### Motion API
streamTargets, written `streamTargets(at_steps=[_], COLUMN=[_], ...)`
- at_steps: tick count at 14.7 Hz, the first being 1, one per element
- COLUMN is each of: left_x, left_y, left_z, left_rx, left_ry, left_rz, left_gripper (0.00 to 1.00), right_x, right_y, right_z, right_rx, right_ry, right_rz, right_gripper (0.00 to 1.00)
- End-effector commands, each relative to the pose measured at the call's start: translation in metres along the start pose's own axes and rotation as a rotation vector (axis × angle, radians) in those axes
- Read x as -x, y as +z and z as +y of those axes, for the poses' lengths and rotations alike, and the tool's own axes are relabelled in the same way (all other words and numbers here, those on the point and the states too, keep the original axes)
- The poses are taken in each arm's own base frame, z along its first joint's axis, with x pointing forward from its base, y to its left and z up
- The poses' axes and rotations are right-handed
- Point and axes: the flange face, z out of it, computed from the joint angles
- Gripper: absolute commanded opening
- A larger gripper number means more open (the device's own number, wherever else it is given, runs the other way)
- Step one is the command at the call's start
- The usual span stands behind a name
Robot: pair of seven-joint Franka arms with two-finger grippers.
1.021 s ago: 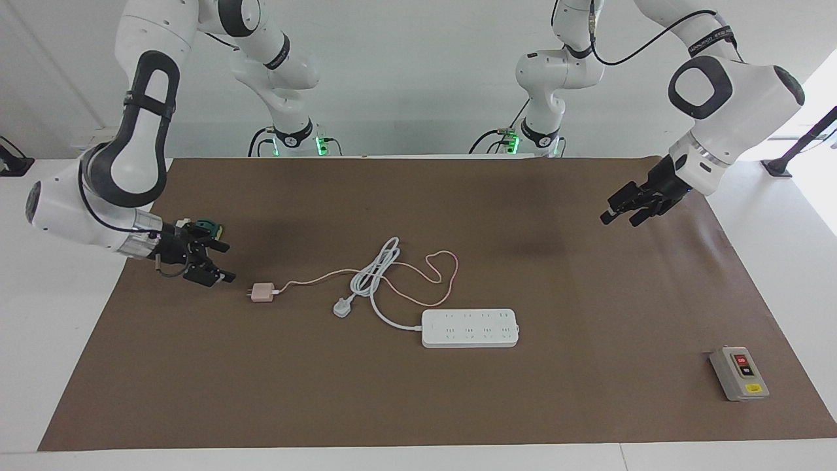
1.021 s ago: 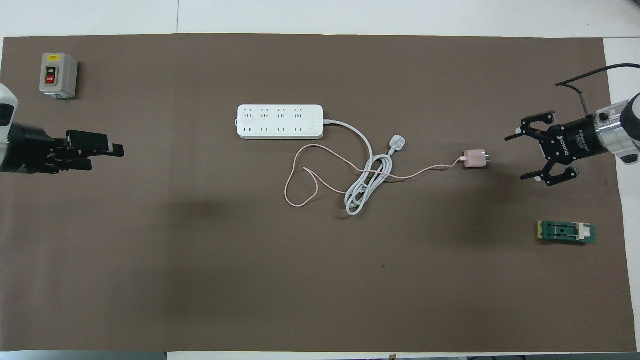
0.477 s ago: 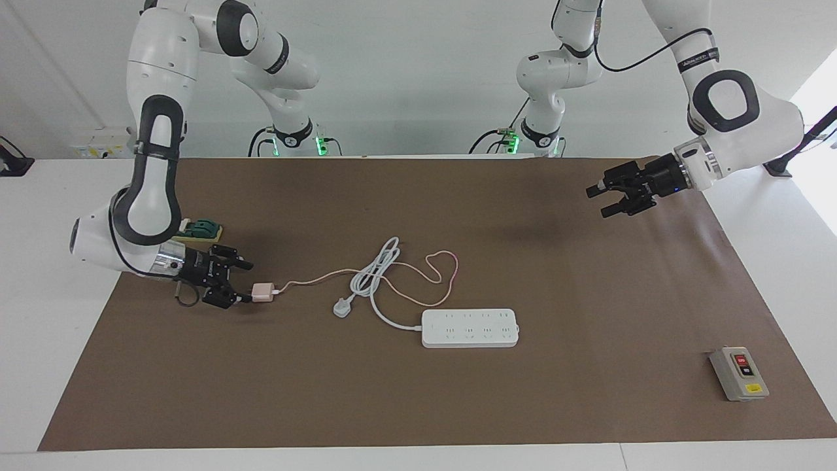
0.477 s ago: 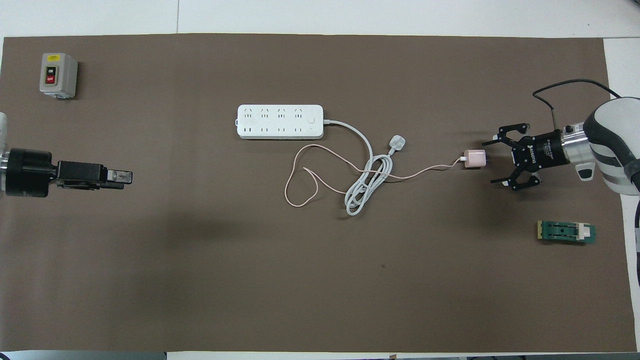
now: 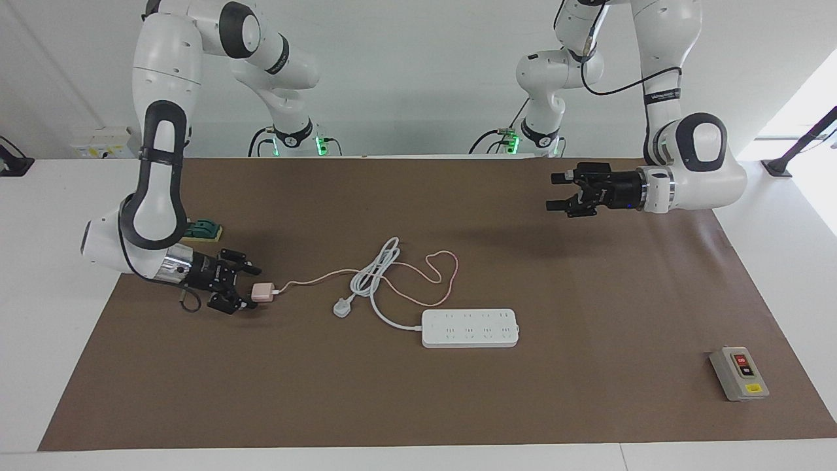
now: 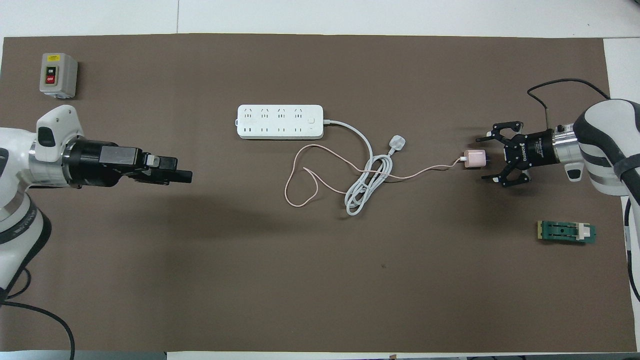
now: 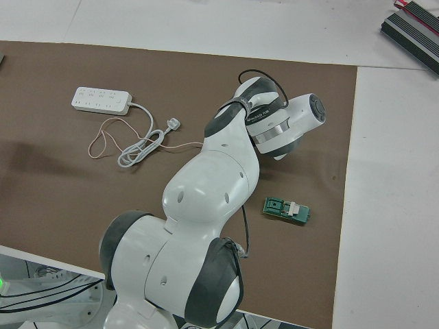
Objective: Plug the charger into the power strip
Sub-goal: 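Grasp the pink charger with the right gripper while the left gripper approaches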
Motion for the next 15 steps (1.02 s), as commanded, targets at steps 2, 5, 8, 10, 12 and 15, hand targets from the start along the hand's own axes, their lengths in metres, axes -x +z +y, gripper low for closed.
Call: streamTargets(at_steps=[2, 5, 8, 10, 12, 15], left_x=[-0.003, -0.006, -0.006, -0.002, -0.004, -0.009], left_y=[0.059, 0.075, 0.084, 0.087, 0.088, 0.088], left_z=[0.004, -0.003, -0.016, -0.028, -0.027, -0.028], left_rx=[0.132, 0.087, 0.007, -0.028, -0.039, -0.056], left_ry=[-0.041, -0.047, 0.017, 0.033, 0.081, 0.089], left_rz=[0.008, 0.041, 0.07, 0.094, 0.1, 0.131], left_gripper=[1.0, 1.0, 1.0, 1.0, 1.0, 1.0], right_x=[-0.019, -0.016, -0.013, -0.014, -0.014, -0.002], right_y=[0.01, 0.011, 0.016, 0.019, 0.019, 0.017], right_z=[0.004, 0.003, 0.002, 0.004, 0.004, -0.002], right_rx=[-0.019, -0.023, -0.026, -0.024, -0.024, -0.024], right_ry=[0.0, 0.001, -0.026, -0.072, -0.075, -0.074], right_rz=[-0.009, -0.026, -0.041, -0.038, -0.035, -0.032], right_gripper=[1.0, 0.82, 0.2, 0.0, 0.0, 0.0])
